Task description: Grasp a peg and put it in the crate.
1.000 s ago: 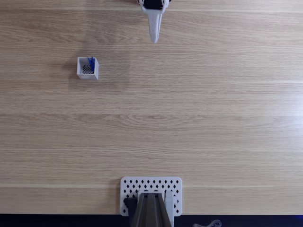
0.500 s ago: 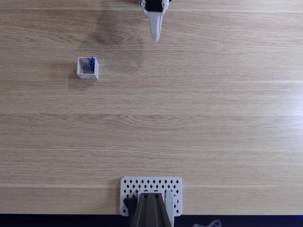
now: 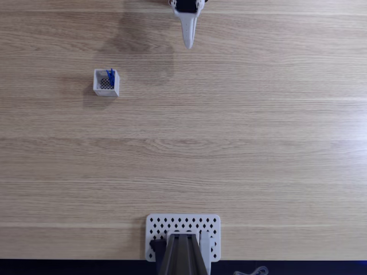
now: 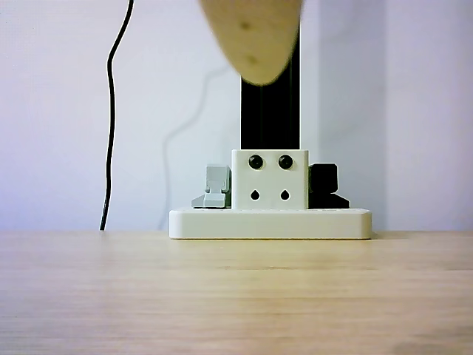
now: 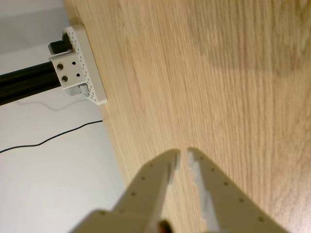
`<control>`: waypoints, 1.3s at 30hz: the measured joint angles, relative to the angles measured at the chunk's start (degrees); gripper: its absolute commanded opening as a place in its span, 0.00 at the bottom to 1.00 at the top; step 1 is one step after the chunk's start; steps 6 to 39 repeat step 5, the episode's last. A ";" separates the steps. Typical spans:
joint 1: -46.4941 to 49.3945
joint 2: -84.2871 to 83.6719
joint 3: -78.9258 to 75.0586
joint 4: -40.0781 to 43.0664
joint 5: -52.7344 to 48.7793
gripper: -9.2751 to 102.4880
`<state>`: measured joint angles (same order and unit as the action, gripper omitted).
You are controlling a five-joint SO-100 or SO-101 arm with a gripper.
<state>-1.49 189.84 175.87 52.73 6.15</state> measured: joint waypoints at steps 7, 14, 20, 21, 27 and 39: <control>0.00 0.00 0.00 0.00 0.00 0.08; 0.00 0.00 0.00 0.00 0.00 0.08; 0.00 0.00 0.00 0.00 0.00 0.08; 0.00 0.00 0.00 0.00 0.00 0.08; 0.00 0.00 0.00 0.00 0.00 0.08; 0.00 0.00 0.00 0.00 0.00 0.08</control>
